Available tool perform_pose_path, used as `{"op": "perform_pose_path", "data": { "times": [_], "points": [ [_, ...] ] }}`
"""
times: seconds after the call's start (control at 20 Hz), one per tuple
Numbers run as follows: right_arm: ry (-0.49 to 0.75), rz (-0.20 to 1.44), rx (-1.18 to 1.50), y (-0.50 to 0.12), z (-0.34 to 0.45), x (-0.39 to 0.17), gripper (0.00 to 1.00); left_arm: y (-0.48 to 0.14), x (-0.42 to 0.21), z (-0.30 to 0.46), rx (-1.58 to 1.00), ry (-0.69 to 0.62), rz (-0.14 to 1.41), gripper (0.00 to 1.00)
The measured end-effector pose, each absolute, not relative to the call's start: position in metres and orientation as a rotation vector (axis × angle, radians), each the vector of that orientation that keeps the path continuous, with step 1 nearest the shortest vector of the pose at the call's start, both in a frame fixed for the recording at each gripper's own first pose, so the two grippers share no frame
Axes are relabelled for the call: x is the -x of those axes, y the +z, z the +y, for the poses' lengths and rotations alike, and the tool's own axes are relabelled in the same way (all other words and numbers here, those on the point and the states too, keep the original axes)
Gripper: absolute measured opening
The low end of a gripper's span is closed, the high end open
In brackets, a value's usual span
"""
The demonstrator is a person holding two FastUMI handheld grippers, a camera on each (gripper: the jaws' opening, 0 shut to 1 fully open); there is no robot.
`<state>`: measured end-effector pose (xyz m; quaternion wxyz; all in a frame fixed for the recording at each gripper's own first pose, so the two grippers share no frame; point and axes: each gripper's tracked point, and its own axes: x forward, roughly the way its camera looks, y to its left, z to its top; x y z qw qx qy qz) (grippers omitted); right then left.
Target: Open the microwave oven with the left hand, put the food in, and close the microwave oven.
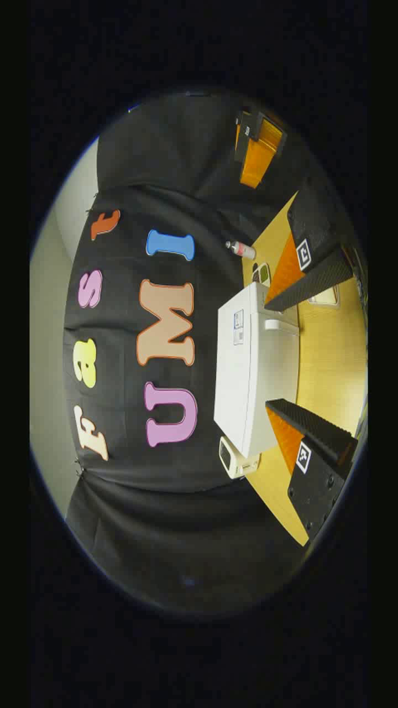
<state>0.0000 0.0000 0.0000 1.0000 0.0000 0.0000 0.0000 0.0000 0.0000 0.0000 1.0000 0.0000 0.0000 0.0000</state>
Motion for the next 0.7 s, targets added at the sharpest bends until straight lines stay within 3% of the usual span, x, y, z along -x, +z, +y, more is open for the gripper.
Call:
{"op": "perform_pose_path", "data": {
  "times": [0.05,0.5,0.55,0.65,0.7],
  "points": [
    [0.000,-0.001,0.000,0.000,0.000,0.000,0.99,-0.001,-0.001,-0.001,-0.003,-0.001,0.001,0.96],
    [-0.018,-0.004,-0.011,-0.001,-0.006,0.000,0.99,-0.010,-0.011,-0.002,-0.011,-0.007,0.035,0.96],
    [-0.018,-0.001,-0.012,-0.002,-0.007,0.000,0.92,-0.010,-0.012,-0.001,-0.012,-0.005,0.037,0.96],
    [-0.018,-0.002,-0.019,-0.002,-0.006,-0.002,0.92,-0.012,-0.013,-0.001,-0.016,-0.001,0.039,0.99],
    [-0.018,-0.003,-0.023,-0.003,-0.007,-0.003,0.92,-0.012,-0.013,-0.001,-0.019,0.000,0.040,0.93]
  ]
}}
